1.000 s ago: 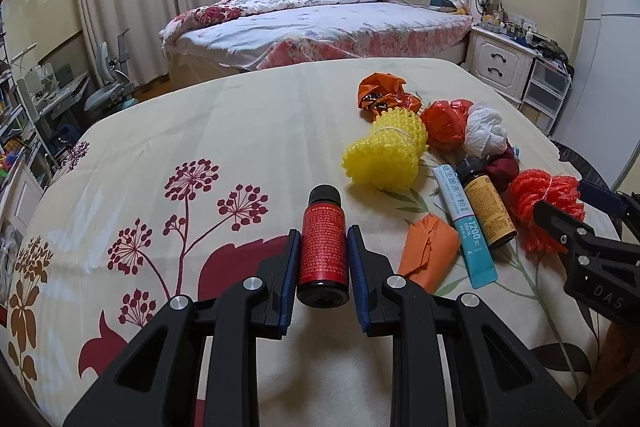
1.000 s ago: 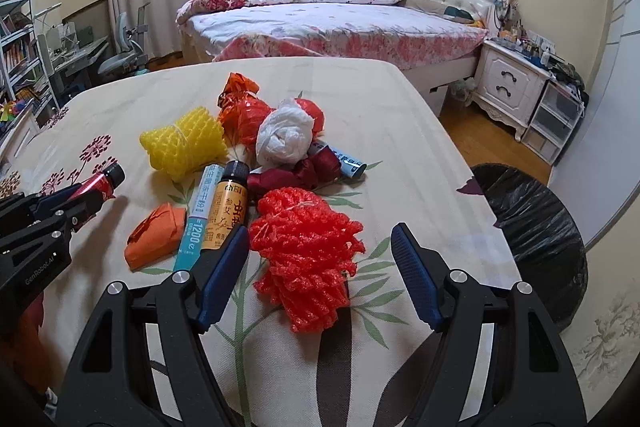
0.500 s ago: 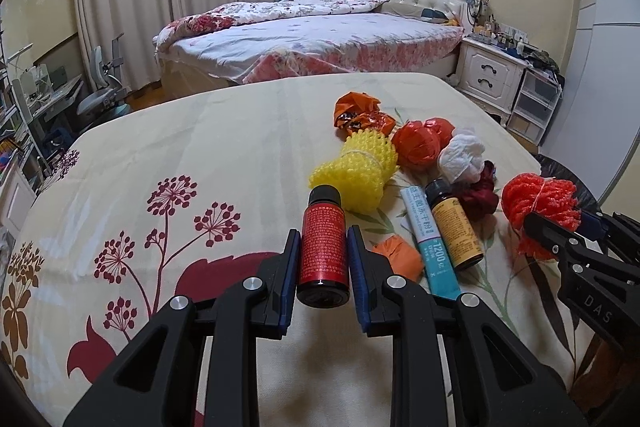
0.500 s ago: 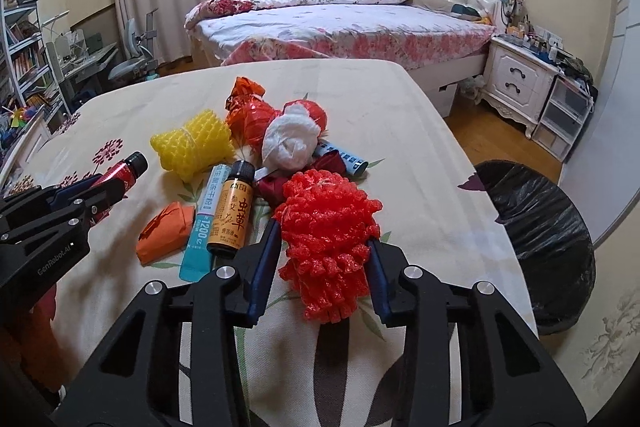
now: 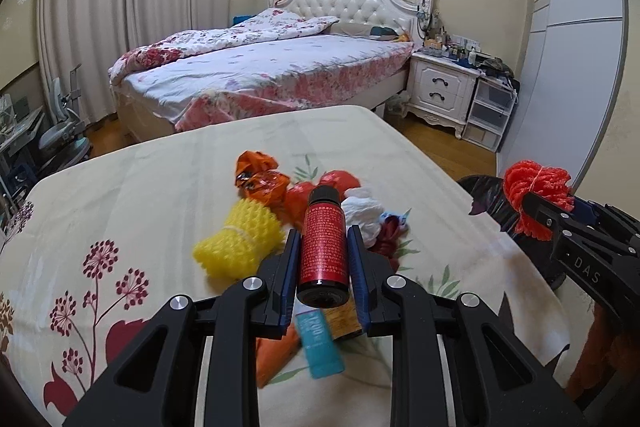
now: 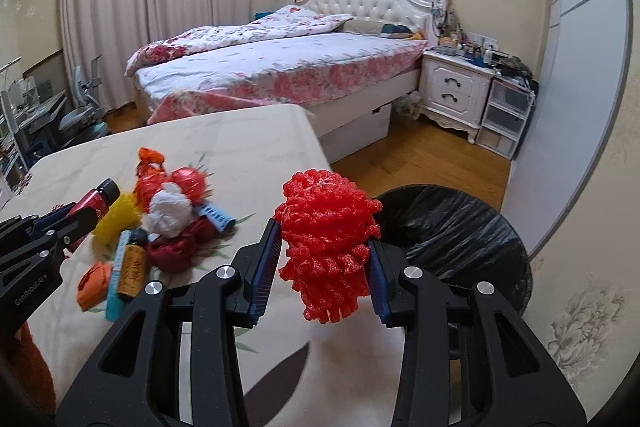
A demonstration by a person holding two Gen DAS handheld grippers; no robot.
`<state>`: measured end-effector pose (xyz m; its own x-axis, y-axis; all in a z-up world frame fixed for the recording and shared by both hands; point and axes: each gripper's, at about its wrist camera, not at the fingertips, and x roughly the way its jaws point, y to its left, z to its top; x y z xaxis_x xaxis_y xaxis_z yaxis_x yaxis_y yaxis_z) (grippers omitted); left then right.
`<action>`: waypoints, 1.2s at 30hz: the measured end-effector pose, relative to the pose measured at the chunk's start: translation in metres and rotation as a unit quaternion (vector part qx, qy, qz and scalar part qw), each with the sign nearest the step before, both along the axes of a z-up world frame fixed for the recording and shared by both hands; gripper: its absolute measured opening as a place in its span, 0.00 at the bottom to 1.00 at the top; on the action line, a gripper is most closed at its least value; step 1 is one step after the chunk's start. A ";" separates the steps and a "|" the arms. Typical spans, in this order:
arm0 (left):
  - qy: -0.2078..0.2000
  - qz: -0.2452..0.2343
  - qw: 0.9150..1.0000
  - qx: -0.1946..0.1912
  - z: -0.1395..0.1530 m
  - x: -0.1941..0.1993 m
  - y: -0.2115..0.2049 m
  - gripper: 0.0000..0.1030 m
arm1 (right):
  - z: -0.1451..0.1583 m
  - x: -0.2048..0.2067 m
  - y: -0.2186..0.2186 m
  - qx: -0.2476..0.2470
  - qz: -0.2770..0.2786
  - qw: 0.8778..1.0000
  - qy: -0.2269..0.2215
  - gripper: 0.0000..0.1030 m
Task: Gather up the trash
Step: 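Carry the red can and red mesh bag over the black trash bin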
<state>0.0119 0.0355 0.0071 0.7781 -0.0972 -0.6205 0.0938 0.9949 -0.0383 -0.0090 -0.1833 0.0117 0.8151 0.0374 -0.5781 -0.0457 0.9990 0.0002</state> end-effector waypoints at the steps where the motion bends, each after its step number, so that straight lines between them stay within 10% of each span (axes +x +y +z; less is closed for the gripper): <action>1: -0.001 -0.007 1.000 -0.003 0.001 0.004 -0.006 0.24 | 0.000 0.003 -0.008 0.000 -0.013 1.000 -0.004 0.38; 20: -0.003 -0.140 0.990 0.019 -0.013 0.087 -0.148 0.24 | -0.030 0.048 -0.103 -0.010 -0.145 0.989 0.003 0.38; 36: 0.012 -0.156 0.987 0.048 -0.032 0.113 -0.192 0.24 | -0.040 0.063 -0.126 0.000 -0.176 0.984 0.015 0.38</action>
